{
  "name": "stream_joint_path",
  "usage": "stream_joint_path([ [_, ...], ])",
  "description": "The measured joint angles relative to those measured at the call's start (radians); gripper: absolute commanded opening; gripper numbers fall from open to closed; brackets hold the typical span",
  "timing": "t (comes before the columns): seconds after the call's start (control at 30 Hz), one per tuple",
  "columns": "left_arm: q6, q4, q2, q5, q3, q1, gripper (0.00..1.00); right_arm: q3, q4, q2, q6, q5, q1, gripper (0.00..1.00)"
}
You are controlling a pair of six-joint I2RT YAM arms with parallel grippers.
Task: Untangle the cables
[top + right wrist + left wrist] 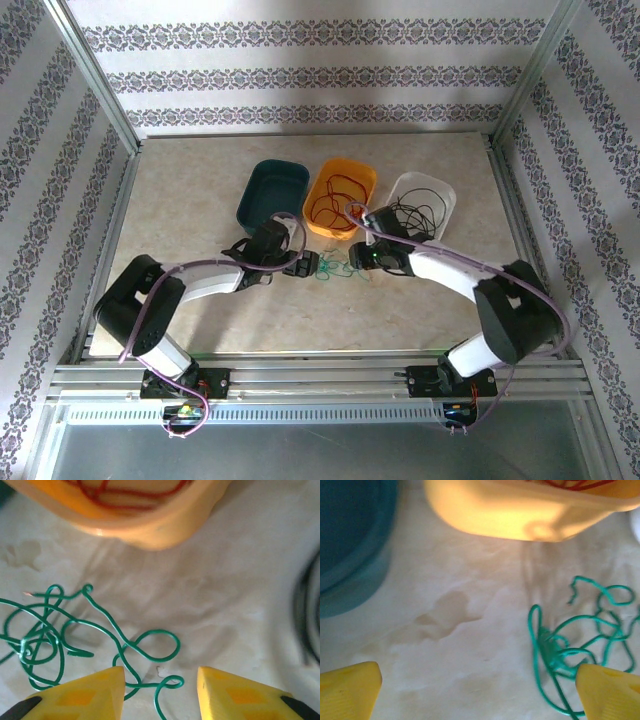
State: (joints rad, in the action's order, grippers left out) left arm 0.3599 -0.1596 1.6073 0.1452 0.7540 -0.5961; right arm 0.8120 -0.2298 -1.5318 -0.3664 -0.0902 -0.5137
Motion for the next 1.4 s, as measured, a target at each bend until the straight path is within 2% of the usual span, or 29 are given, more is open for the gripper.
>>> stream_joint_path([
  [0.17,0.0,-0.014,0.033,0.072,0.048,-0.001,0.97,0.002,-0.04,-0.093,0.005,0.036,-0.021,0.42],
  [0.5,-0.013,-0.015,0.116,0.095,0.103,-0.021,0.92,0.01,-0.042,-0.101,0.006,0.077,-0.045,0.39],
  [0.57,-0.019,-0.015,0.124,0.093,0.116,-0.032,0.86,0.01,-0.043,-0.101,0.005,0.099,-0.057,0.34],
  [0.63,-0.027,-0.014,0.136,0.087,0.135,-0.04,0.77,0.01,-0.043,-0.101,0.003,0.121,-0.067,0.23],
  [0.73,-0.031,-0.014,0.166,0.07,0.165,-0.045,0.57,0.001,-0.04,-0.093,-0.003,0.127,-0.074,0.07],
  [0.77,-0.032,-0.014,0.176,0.058,0.17,-0.046,0.51,-0.008,-0.035,-0.084,-0.003,0.127,-0.079,0.04],
  [0.9,-0.029,-0.014,0.212,0.032,0.173,-0.046,0.21,-0.055,-0.04,0.004,-0.005,0.098,-0.085,0.0],
  [1.03,-0.03,-0.014,0.229,0.018,0.173,-0.046,0.02,-0.073,-0.05,0.127,-0.002,0.079,-0.084,0.0],
  [1.17,-0.032,-0.014,0.23,0.01,0.173,-0.046,0.0,-0.077,-0.051,0.239,-0.002,0.065,-0.058,0.0],
  [1.4,-0.034,-0.025,0.224,-0.005,0.132,-0.047,0.0,-0.077,-0.058,0.394,-0.015,0.041,0.096,0.0],
])
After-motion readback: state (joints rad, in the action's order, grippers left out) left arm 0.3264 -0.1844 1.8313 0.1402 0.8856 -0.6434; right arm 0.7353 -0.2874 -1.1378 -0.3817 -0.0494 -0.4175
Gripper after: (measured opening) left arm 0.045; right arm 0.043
